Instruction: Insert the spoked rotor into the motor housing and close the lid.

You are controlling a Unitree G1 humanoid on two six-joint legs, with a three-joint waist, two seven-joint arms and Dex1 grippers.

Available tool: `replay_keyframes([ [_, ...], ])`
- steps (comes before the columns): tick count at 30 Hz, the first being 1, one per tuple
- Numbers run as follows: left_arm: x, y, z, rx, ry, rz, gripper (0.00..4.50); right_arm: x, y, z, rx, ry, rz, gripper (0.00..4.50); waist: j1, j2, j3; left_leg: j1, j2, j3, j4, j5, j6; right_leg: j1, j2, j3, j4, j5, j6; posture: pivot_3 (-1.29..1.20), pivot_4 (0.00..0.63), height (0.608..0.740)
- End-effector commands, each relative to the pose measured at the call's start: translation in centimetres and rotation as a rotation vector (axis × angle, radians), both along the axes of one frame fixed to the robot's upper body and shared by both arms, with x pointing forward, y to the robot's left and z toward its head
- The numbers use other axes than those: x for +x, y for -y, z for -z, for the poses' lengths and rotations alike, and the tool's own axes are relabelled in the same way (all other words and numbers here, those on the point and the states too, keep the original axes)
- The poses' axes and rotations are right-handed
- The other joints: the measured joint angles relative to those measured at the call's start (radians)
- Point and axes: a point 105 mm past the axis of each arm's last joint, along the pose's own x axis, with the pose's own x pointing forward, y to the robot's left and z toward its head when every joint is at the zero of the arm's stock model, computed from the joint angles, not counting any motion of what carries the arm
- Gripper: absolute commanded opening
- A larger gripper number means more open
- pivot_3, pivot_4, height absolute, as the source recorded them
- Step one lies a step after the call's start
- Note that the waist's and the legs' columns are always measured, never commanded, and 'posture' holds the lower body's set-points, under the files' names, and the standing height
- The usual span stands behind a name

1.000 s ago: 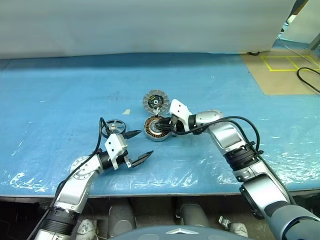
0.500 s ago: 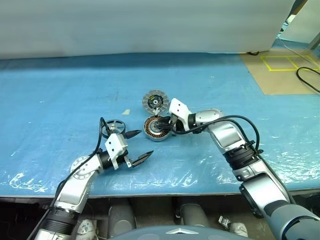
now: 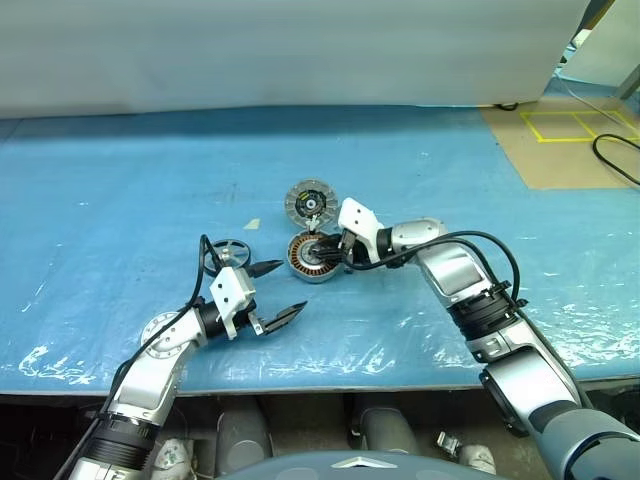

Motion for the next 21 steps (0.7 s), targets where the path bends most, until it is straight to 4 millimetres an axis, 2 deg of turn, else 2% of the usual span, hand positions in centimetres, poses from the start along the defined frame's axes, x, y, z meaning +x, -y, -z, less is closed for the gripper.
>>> replay_keyframes([
  [1,0.0,0.1,-0.7,-0.007,0.029,0.006,4.5,-0.3,-0.5,-0.5,0.006,0.033,-0.029,0.65,0.0,0.0,0.0,0.0,0.0,0.0,0.0,0.0,0.0,0.0,0.0,0.0,0.0,0.0,0.0,0.0,0.15,0.74],
  [12,0.0,0.1,-0.7,-0.007,0.03,0.006,4.5,-0.1,-0.1,-0.1,-0.011,0.03,-0.024,0.65,0.0,0.0,0.0,0.0,0.0,0.0,0.0,0.0,0.0,0.0,0.0,0.0,0.0,0.0,0.0,0.0,0.15,0.74],
  [14,0.0,0.1,-0.7,-0.006,0.03,0.006,4.5,-0.1,0.0,0.0,-0.015,0.03,-0.022,1.37,0.0,0.0,0.0,0.0,0.0,0.0,0.0,0.0,0.0,0.0,0.0,0.0,0.0,0.0,0.0,0.0,0.15,0.74],
  [16,0.0,0.1,-0.7,-0.006,0.03,0.007,4.5,0.0,0.0,-0.1,-0.006,0.034,-0.017,1.9,0.0,0.0,0.0,0.0,0.0,0.0,0.0,0.0,0.0,0.0,0.0,0.0,0.0,0.0,0.0,0.0,0.15,0.74],
  [19,0.0,0.1,-0.6,-0.005,0.029,0.007,4.5,0.1,-0.2,-1.4,0.075,0.021,-0.013,2.88,0.0,0.0,0.0,0.0,0.0,0.0,0.0,0.0,0.0,0.0,0.0,0.0,0.0,0.0,0.0,0.0,0.15,0.74],
  [21,0.0,0.1,-0.6,-0.004,0.029,0.007,4.5,0.0,-0.4,-2.9,0.162,-0.002,-0.021,2.88,0.0,0.0,0.0,0.0,0.0,0.0,0.0,0.0,0.0,0.0,0.0,0.0,0.0,0.0,0.0,0.0,0.15,0.74],
])
